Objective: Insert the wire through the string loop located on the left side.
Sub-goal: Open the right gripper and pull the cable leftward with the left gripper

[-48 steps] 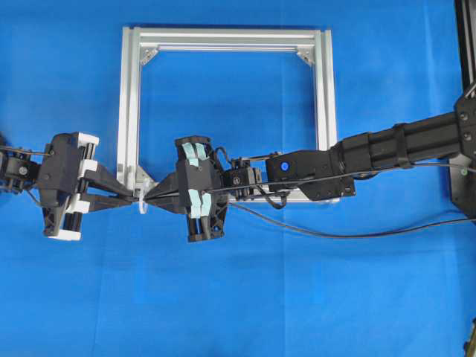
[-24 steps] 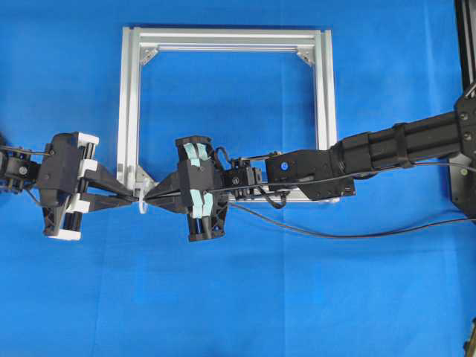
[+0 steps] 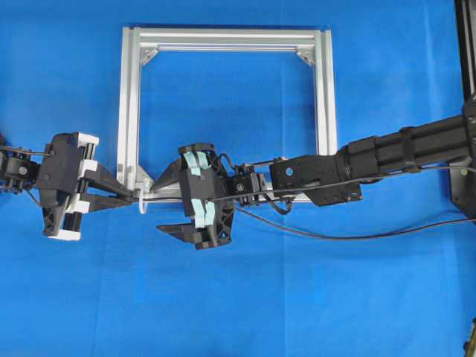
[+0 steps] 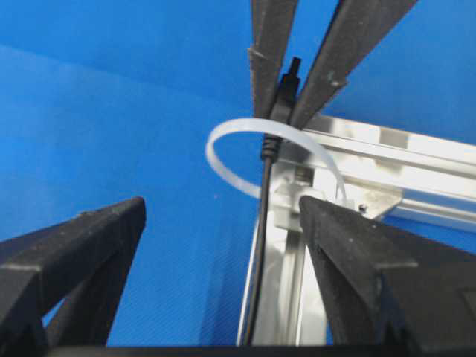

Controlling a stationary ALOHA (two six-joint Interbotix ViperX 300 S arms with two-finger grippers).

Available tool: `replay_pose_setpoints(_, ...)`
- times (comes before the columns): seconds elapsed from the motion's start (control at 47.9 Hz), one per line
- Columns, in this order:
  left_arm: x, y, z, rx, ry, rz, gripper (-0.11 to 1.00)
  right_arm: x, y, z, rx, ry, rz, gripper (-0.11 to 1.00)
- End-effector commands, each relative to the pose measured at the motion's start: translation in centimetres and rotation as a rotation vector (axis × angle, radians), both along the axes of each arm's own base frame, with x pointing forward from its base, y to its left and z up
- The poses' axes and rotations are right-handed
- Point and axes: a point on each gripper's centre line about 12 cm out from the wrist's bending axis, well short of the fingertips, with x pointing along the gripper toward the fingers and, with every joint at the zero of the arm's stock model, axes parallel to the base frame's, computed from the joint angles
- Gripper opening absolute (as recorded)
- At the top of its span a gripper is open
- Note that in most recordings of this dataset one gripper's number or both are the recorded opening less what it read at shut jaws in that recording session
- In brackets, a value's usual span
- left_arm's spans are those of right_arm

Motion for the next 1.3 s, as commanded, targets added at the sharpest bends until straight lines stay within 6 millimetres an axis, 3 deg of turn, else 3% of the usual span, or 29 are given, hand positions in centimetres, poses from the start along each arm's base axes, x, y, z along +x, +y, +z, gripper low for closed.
replay_pose_setpoints(0.0, 0.1, 0.0, 0.8, -0.004, -0.027, -0.003, 0.08, 0.1, -0.2, 2.9, 0.009, -0.062, -0.005, 0.94)
replay_pose_setpoints(0.313, -2.1, 0.2, 2.1, -0.015, 0.073, -0.006, 0.08, -0.1, 0.0, 3.0, 0.009, -0.061, -0.002, 0.95)
replay_pose_setpoints(0.689, -7.2, 0.8, 4.2, -0.086, 0.137, 0.017, 0.08, -0.2, 0.1, 2.9, 0.006, -0.038, -0.001, 0.95)
replay_pose_setpoints(0.877, -7.9, 0.9, 4.9, -0.129, 0.11, 0.036, 0.08, -0.3, 0.1, 3.3, 0.006, -0.044, -0.001, 0.95)
replay_pose_setpoints(1.274, -7.5, 0.8, 3.3, -0.136, 0.193, 0.062, 0.09, -0.3, 0.3, 3.7, 0.01, -0.05, 0.002, 0.95)
